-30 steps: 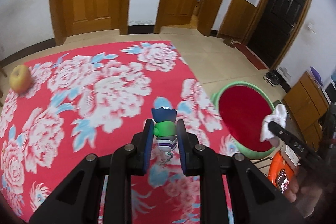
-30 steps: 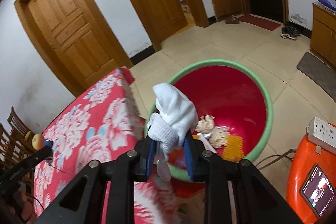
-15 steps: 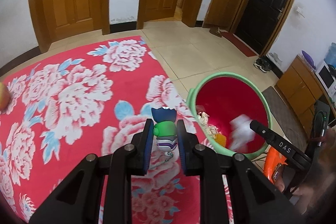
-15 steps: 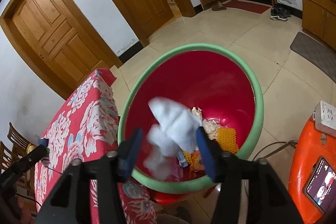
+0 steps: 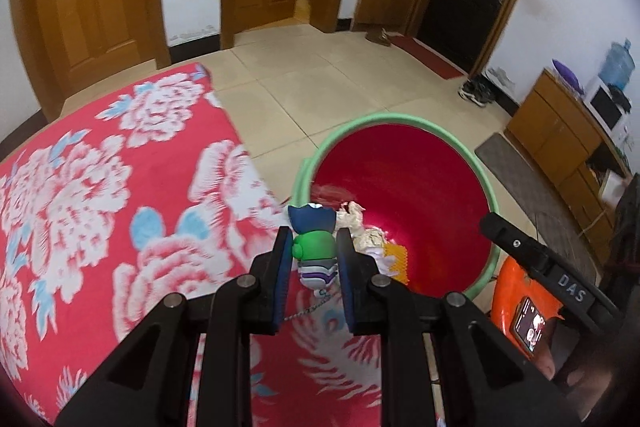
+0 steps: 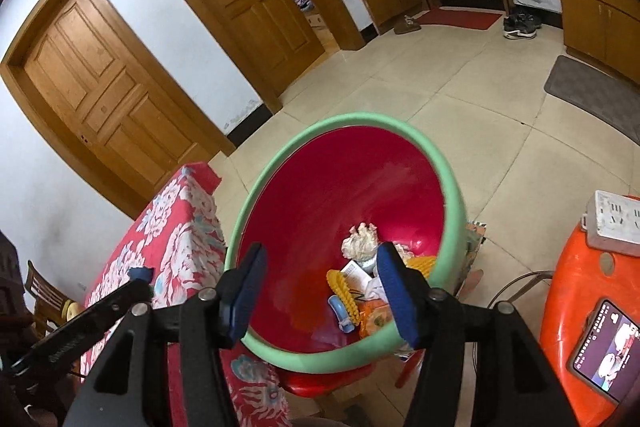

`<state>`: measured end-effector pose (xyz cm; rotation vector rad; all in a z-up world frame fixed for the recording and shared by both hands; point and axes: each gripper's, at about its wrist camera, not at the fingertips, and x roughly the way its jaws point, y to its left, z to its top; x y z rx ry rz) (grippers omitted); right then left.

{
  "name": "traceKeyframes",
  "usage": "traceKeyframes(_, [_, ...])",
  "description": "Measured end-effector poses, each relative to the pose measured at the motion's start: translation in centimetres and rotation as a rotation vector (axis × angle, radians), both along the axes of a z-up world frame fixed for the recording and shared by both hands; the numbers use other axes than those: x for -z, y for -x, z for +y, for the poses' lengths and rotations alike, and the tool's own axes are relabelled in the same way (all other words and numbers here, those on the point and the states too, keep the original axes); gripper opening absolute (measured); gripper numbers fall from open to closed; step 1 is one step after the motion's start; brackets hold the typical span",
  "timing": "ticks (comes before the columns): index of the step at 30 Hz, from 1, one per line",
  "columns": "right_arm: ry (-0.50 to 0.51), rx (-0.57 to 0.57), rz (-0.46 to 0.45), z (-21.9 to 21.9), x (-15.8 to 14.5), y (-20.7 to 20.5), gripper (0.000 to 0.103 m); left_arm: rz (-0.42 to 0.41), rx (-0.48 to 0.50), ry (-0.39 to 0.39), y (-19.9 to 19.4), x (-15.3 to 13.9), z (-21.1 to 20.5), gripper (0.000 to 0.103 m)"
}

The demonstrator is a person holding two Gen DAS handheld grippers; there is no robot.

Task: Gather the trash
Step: 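Lower the toy into the bucket and open the left tool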

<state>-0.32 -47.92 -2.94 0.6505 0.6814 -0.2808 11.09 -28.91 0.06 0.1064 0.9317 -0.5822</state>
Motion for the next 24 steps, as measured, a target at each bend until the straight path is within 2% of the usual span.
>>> traceKeyframes(8, [-0.021,0.037,0.004,-1.3,0.7,1.2,0.060,-0.019,0.064,-0.021,-0.8,1.0,-3.7,0.021])
traceKeyframes(10, [-0.021,0.037,0.006,-1.4,0.7,1.3,0.060,-0.023,0.079,-0.028,-1.0,1.0,-4.2,0.027])
traceKeyframes(12, [-0.019,0.037,0.010,-1.5,0.8,1.4,0.060,-0.027,0.067,-0.031,-0.9,0.9,-4.3,0.045])
traceKeyframes(16, [-0.015,0.027,0.012,-1.3,0.6,1.5,0.060,-0.044,0.051,-0.025,-0.8,0.4,-3.6,0.048])
traceKeyframes(21, [-0.001,0.007,0.006,-0.3,0.0,1.6,0.064,-0.055,-0.003,-0.018,-0.5,-0.4,-1.8,0.063])
traceKeyframes(24, [0.010,-0.010,-0.002,0.5,-0.6,1.6,0.066,-0.077,-0.032,-0.025,0.0,-1.2,-0.5,0.065])
